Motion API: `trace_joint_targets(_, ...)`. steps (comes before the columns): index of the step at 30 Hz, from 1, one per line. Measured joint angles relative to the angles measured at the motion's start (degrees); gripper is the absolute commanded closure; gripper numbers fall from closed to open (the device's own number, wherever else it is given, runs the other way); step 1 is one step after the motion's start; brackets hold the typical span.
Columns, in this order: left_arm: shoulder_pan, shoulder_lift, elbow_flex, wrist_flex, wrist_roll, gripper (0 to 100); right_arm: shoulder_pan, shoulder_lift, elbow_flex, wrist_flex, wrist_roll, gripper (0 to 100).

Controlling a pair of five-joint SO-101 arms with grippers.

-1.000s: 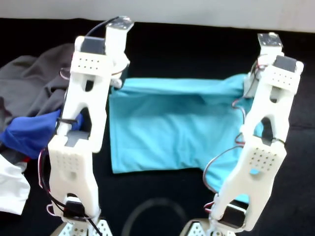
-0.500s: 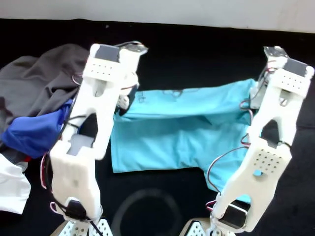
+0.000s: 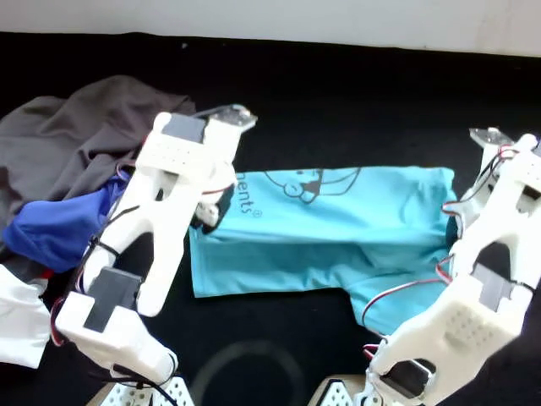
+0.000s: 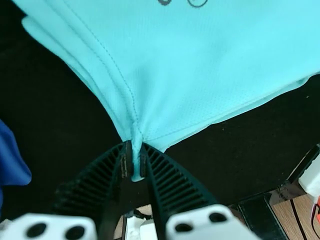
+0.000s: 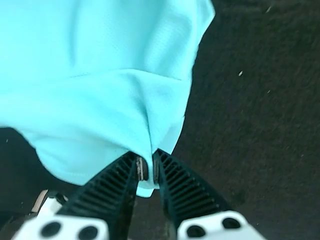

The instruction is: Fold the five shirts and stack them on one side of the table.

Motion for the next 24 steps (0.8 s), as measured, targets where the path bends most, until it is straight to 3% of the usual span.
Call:
trace_joint_targets(12,0.0,-2.99,4.92,-0.97,0.0,99,0.0,-22.59,37.54,-16.88,0.18,99.3)
trace_joint_targets(18,0.0,-2.99,3.43,-0.53,0.0,99,0.09,-32.18,40.18,-17.41,0.18,99.3)
trace_joint_targets(24,0.0,-3.43,-2.81,5.89,0.0,99,0.09,-37.63,40.79,-17.41,0.18,99.3)
